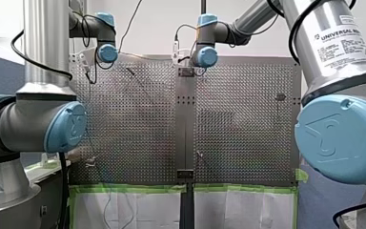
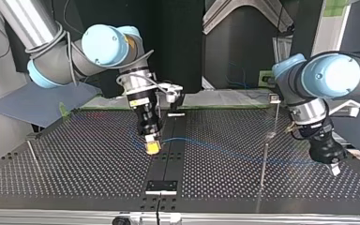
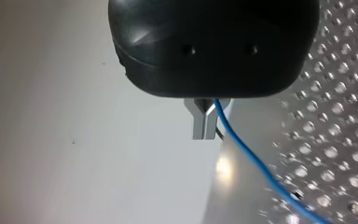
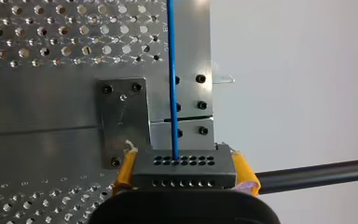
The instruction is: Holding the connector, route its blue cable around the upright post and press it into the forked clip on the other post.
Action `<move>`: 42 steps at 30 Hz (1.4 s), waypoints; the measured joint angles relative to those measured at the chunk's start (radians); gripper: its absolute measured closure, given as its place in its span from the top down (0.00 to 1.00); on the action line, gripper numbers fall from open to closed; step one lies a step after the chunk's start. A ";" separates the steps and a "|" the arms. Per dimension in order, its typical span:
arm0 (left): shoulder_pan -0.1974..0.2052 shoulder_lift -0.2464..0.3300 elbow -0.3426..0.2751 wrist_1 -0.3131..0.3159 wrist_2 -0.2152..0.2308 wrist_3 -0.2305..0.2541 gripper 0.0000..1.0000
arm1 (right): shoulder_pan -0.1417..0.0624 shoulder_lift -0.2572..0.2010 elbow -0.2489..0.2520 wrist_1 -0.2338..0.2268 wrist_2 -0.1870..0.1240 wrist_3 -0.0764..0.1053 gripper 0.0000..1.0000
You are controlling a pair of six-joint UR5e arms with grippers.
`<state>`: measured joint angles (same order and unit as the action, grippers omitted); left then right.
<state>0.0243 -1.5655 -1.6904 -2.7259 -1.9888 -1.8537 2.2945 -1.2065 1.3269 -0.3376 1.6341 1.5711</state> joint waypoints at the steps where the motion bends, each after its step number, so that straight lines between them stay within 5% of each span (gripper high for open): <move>1: 0.004 -0.008 0.003 0.000 0.008 -0.002 0.00 | -0.001 0.001 0.000 -0.002 0.000 0.000 0.00; 23: 0.021 -0.198 0.011 0.007 0.200 -0.029 0.00 | -0.022 0.040 0.001 0.004 0.006 0.000 0.00; 30: 0.014 -0.216 0.007 0.015 0.256 -0.058 0.00 | -0.024 0.055 0.001 0.021 0.011 0.000 0.00; 36: 0.007 -0.217 -0.001 0.029 0.271 -0.066 0.24 | -0.028 0.083 0.002 0.053 0.013 0.000 0.00; 37: 0.005 -0.217 -0.001 0.030 0.271 -0.066 0.42 | -0.029 0.087 0.003 0.059 0.013 0.000 0.00; 38: 0.003 -0.217 -0.002 0.030 0.271 -0.066 0.50 | -0.029 0.091 0.003 0.065 0.013 0.000 0.00; 42: -0.002 -0.217 -0.002 0.026 0.263 -0.071 0.65 | -0.031 0.108 0.011 0.079 0.013 0.000 0.00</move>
<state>0.0221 -1.7823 -1.6927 -2.6999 -1.7253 -1.9243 2.2636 -1.0985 1.3377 -0.2584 1.6476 1.5711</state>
